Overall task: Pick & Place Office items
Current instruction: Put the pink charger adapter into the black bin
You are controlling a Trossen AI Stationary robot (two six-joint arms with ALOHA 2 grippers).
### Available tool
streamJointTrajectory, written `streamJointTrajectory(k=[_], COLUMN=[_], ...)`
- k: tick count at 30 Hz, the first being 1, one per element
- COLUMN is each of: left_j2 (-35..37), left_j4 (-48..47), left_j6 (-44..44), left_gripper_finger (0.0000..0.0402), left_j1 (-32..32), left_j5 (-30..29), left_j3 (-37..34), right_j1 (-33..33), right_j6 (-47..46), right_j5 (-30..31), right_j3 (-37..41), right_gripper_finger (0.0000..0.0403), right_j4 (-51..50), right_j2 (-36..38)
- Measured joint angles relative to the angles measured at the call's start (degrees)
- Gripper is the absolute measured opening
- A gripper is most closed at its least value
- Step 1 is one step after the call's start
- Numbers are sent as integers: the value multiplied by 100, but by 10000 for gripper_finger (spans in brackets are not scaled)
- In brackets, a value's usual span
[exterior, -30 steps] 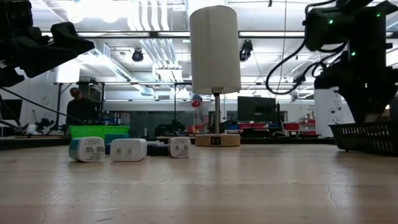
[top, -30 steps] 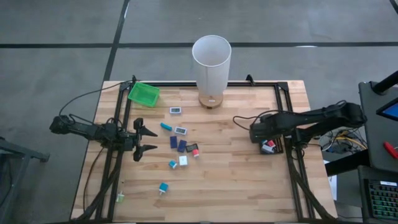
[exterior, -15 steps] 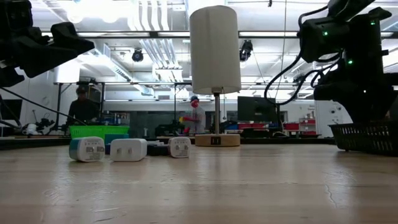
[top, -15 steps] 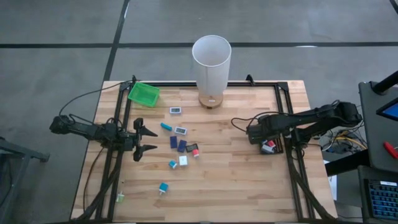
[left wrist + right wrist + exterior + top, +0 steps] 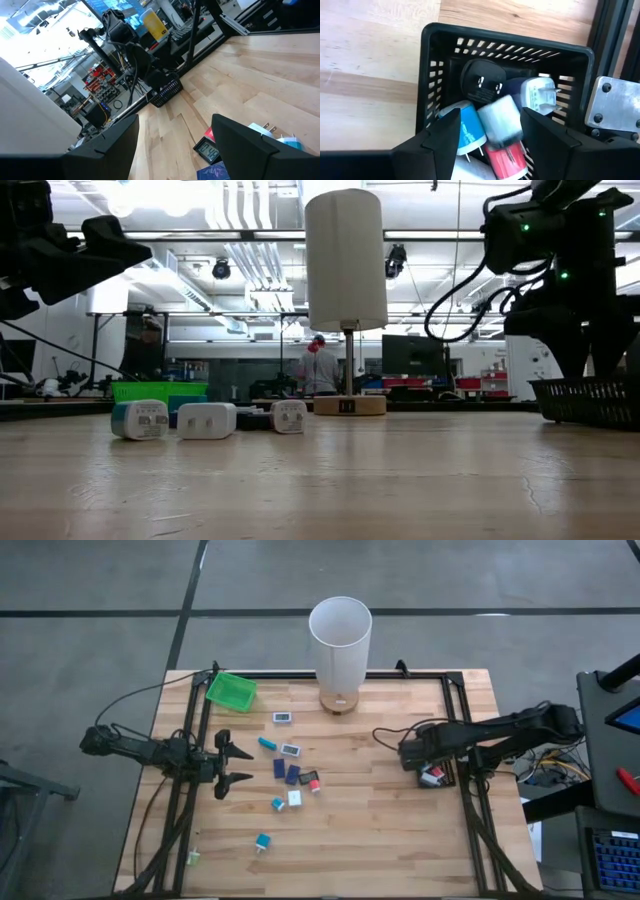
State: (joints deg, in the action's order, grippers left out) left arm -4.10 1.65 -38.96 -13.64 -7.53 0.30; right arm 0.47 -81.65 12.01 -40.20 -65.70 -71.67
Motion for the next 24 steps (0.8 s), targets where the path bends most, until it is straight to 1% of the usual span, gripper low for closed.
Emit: streamJointTrajectory(k=[9, 13, 16, 19, 22, 24], left_j2=[0, 0, 0, 0, 0, -2], left_j4=[1, 2, 0, 0, 0, 0], left_j6=[1, 0, 0, 0, 2, 2], left_gripper_finger=[257, 257, 257, 257, 257, 257], left_j1=[0, 1, 1, 1, 1, 1], left_j5=[1, 0, 0, 1, 0, 0], left_j3=[0, 0, 0, 0, 0, 0], right_j1=[0, 2, 2, 2, 2, 2], right_j6=[-65, 163, 678, 1439, 2313, 2751], right_j5=[30, 319, 641, 1091, 1471, 1544], right_j3=[-385, -530, -594, -641, -617, -590], right_gripper_finger=[205, 205, 205, 205, 205, 205], right_j4=[-205, 18, 436, 1036, 1955, 2516], right_j2=[541, 774, 832, 792, 706, 625])
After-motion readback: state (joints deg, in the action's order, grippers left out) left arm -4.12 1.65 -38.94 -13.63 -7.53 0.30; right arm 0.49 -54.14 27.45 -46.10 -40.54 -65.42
